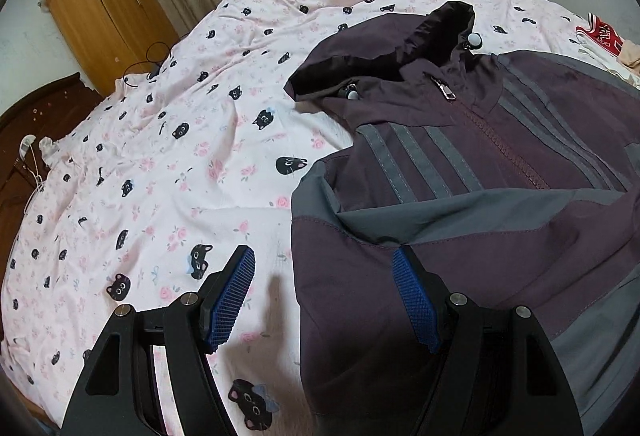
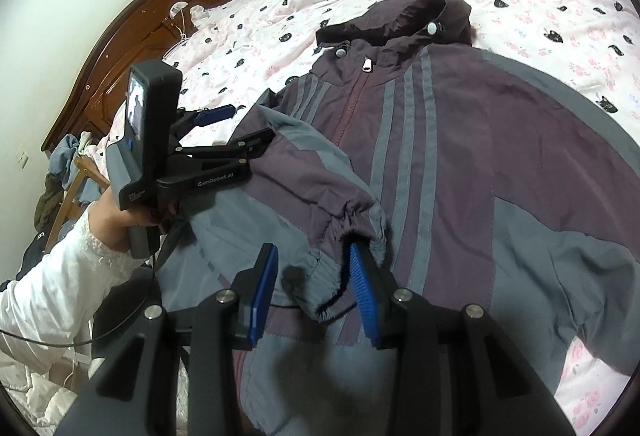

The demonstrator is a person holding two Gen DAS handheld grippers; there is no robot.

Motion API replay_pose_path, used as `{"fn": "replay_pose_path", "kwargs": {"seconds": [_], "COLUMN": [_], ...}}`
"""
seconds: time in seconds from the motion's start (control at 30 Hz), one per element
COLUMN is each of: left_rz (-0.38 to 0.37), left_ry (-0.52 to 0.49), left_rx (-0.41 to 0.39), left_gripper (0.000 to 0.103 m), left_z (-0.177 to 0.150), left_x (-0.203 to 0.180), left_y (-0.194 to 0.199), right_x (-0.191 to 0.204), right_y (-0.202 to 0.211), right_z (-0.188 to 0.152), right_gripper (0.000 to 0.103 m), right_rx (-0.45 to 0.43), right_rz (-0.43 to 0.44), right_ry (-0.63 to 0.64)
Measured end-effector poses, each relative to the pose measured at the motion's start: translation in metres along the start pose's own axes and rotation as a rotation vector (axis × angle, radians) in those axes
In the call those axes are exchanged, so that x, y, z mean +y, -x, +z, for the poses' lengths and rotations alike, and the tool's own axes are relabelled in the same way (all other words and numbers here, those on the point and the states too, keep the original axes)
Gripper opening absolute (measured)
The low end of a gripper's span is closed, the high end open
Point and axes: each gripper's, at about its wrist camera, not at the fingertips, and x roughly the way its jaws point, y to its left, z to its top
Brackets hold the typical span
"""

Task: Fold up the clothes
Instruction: 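Grasp the other grey sleeve cuff with the right gripper and fold it across the front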

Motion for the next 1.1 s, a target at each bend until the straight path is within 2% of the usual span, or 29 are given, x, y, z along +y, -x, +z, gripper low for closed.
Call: {"fn": "replay_pose_path", "kwargs": {"seconds": [0.03, 0.07, 0.23, 0.37, 0.53, 0.7, 0.9, 0.93, 1.03, 1.1], "left_rz": [-0.001, -0.003, -0.008, -0.014, -0.022, -0.028, -0.021, -0.018, -0.013, -0.016], "left_ry": [0.0, 0.0, 0.004, 0.01, 0.017, 0.023, 0.02, 0.016, 0.011, 0.011], "left_rx": [0.002, 0.005, 0.013, 0.019, 0.031, 0.042, 0.044, 0.043, 0.042, 0.043], "left_gripper": [0.067, 0.067, 0.067, 0.067, 0.072, 0.072, 0.072, 0.072, 0.072, 0.072], "left_z": [0.0, 0.0, 0.0, 0.0, 0.002, 0.003, 0.003, 0.003, 0.003, 0.003], "left_x": [0.0, 0.0, 0.0, 0.001, 0.003, 0.005, 0.004, 0.003, 0.003, 0.004], "left_y": [-0.001, -0.001, -0.004, -0.006, -0.008, -0.01, -0.01, -0.01, -0.009, -0.009], "right_x": [-0.001, -0.001, -0.001, 0.0, 0.003, 0.006, -0.007, -0.009, -0.014, -0.015], "right_y": [-0.002, -0.003, -0.011, -0.009, 0.005, 0.015, 0.007, 0.006, 0.003, 0.002], "right_z": [0.001, 0.001, 0.0, -0.003, -0.002, -0.004, -0.011, -0.012, -0.016, -0.015], "right_gripper": [0.037, 0.029, 0.01, 0.008, 0.006, 0.005, 0.006, 0.01, 0.011, 0.02], "right_rx": [0.002, 0.003, 0.027, 0.03, 0.022, 0.052, 0.094, 0.101, 0.11, 0.105], "right_rz": [0.007, 0.014, 0.027, 0.052, 0.109, 0.136, 0.167, 0.173, 0.199, 0.227], "right_ry": [-0.004, -0.009, -0.003, 0.003, 0.038, 0.103, 0.046, 0.037, 0.003, -0.025]}}
